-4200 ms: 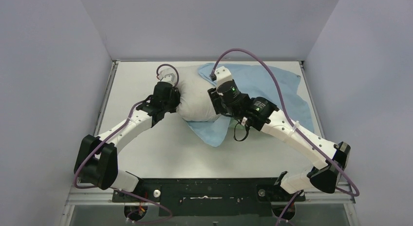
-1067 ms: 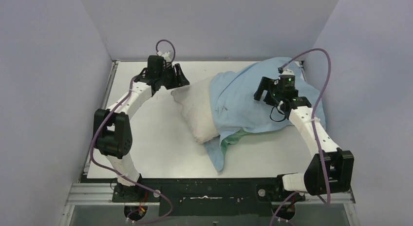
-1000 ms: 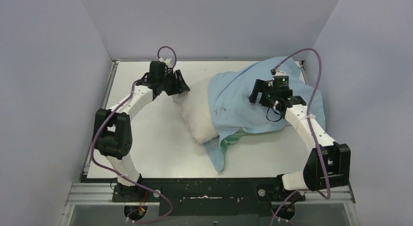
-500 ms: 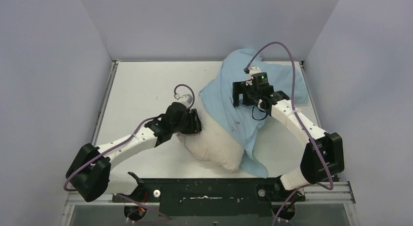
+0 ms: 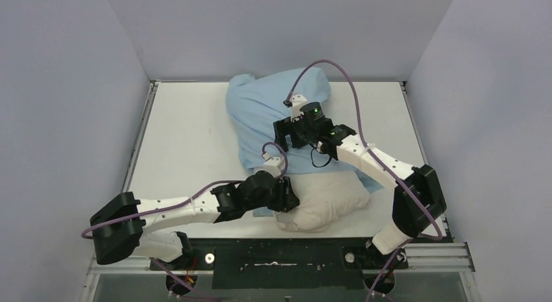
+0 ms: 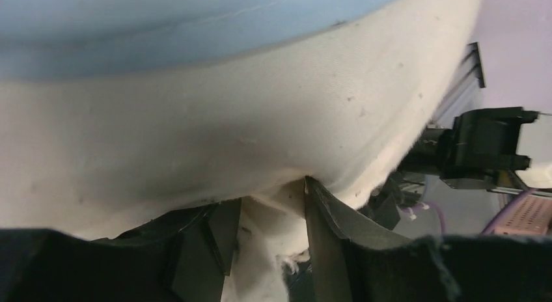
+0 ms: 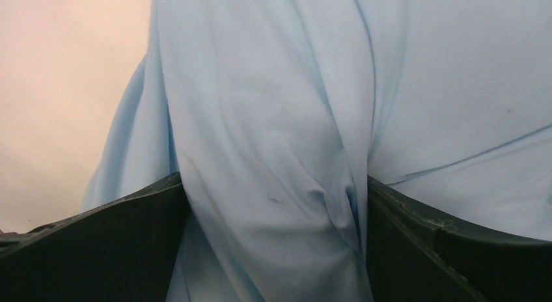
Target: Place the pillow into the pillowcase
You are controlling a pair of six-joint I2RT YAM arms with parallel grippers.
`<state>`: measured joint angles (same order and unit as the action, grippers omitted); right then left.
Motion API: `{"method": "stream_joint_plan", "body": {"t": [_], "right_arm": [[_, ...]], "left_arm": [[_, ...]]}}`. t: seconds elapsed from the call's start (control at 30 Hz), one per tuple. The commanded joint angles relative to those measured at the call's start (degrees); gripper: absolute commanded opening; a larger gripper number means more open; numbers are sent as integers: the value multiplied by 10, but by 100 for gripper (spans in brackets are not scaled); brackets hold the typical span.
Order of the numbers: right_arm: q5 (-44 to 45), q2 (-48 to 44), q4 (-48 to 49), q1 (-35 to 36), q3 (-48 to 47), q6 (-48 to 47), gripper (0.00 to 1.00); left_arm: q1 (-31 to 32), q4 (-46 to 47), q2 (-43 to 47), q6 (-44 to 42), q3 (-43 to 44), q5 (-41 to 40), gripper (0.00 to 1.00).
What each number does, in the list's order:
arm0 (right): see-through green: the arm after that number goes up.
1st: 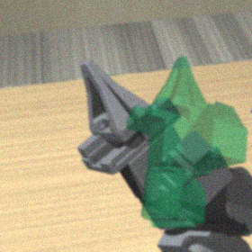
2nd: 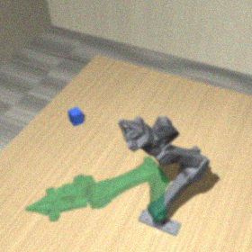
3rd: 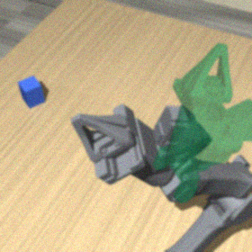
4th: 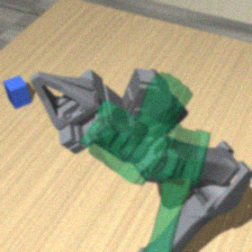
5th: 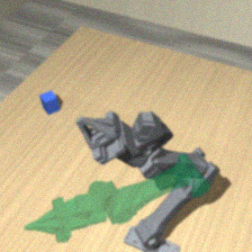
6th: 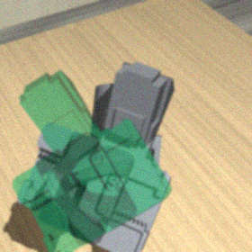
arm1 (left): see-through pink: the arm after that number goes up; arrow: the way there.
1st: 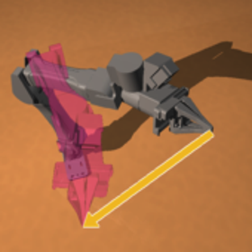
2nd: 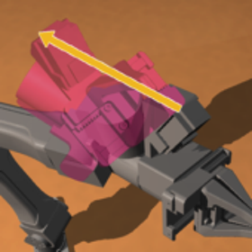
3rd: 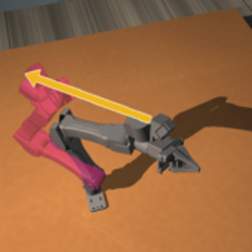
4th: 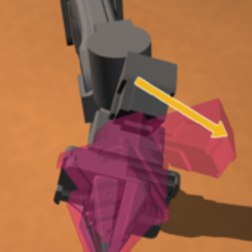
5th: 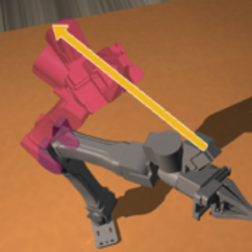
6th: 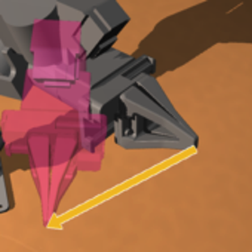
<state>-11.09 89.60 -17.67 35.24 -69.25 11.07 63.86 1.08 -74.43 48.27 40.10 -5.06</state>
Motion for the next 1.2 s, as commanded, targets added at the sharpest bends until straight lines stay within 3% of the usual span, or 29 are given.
{"method": "stream_joint_plan", "body": {"t": [0.0, 0.23, 0.47, 0.6, 0.83, 1.0, 1.17], "right_arm": [[-77, 33, -18, 29, -31, 18, 94], [104, 7, -183, -44, -133, 93, 94], [215, -175, -242, -62, -52, 230, 95], [178, -255, -251, -51, 6, 299, 91], [149, -334, -260, 1, 104, 333, 76], [93, -347, -84, 23, 220, 347, 61], [200, -303, -75, 6, 224, 276, 39]], "left_arm": [[4, 131, -25, -6, 15, -44, 40], [-30, 35, -15, -114, 110, -23, 44], [-102, -96, 53, -138, 125, 11, 45], [-133, -131, 89, -144, 110, 31, 45], [-226, -167, 106, -212, 94, 38, 44], [-289, -139, 45, -301, 104, 71, 42], [-299, -97, -27, -342, 134, 87, 42]]}}
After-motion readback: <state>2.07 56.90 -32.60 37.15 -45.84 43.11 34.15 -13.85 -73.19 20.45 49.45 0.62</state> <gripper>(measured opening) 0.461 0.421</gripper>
